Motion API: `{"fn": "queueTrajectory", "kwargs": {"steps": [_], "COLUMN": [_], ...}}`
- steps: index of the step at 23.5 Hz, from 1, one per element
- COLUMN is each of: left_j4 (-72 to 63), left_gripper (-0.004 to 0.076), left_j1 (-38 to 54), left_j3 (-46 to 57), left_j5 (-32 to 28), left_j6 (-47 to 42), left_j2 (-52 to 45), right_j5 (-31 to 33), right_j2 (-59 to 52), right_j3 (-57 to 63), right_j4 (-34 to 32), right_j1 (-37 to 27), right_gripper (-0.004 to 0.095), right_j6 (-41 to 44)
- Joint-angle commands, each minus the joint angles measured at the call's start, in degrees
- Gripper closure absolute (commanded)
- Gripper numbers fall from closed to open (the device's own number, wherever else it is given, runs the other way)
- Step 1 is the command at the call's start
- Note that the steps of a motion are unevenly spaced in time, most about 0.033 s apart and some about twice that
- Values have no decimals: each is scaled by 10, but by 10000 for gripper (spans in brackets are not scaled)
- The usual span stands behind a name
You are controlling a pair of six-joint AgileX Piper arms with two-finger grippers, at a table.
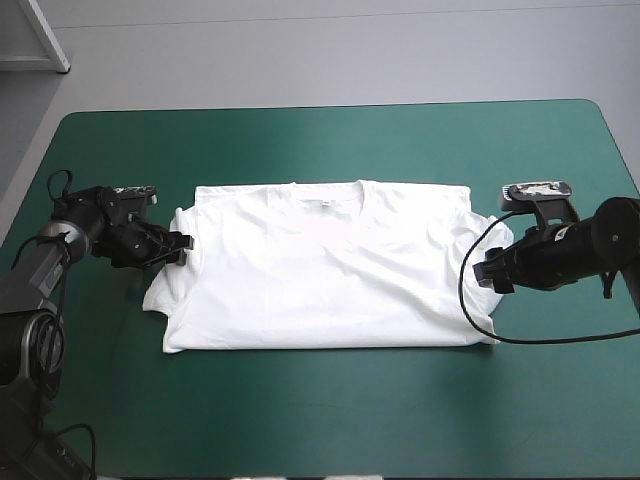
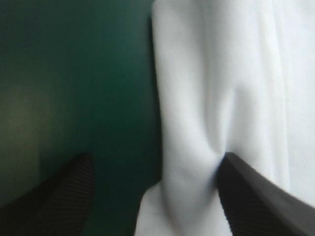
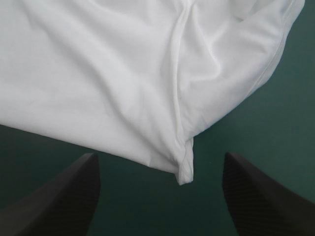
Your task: Fold the cloth
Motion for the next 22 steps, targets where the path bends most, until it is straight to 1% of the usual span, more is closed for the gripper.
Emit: {"fn": "queueTrajectory", "kwargs": {"steps": [1,2,4,5,7,11,13,17,20,22], "left_j4": [-28,-29,-29,-26,-20,-10,-10,-14,-71,-101], "left_gripper": [363,440,542,612,702,705,705,705,705,705], "left_j1": [2,2,2,2,2,2,2,2,2,-7], "left_j3": [-11,-10,-7,-5,1,3,3,3,3,3], "left_j5": [-10,-11,-11,-12,-12,-13,-24,-65,-75,-71], "left_j6": [-4,-5,-3,0,1,-1,-10,-34,-26,-12], "left_j2": [-26,-26,-26,-26,-26,-29,-39,-85,-120,-125], "right_j5": [-13,-15,-17,-17,-19,-21,-21,-21,-21,-24], "right_j2": [-17,-17,-17,-17,-17,-17,-17,-17,-17,-17], "right_j3": [-18,-18,-18,-18,-18,-18,-18,-18,-18,-18], "right_j4": [9,9,8,7,6,5,5,5,5,5], "right_j1": [-2,-2,-2,-2,-2,-2,-2,-2,-2,-2], "right_gripper": [260,260,260,260,260,260,260,269,297,305], "right_j6": [-2,-2,-2,-2,-2,-4,-4,-4,-4,-4]}}
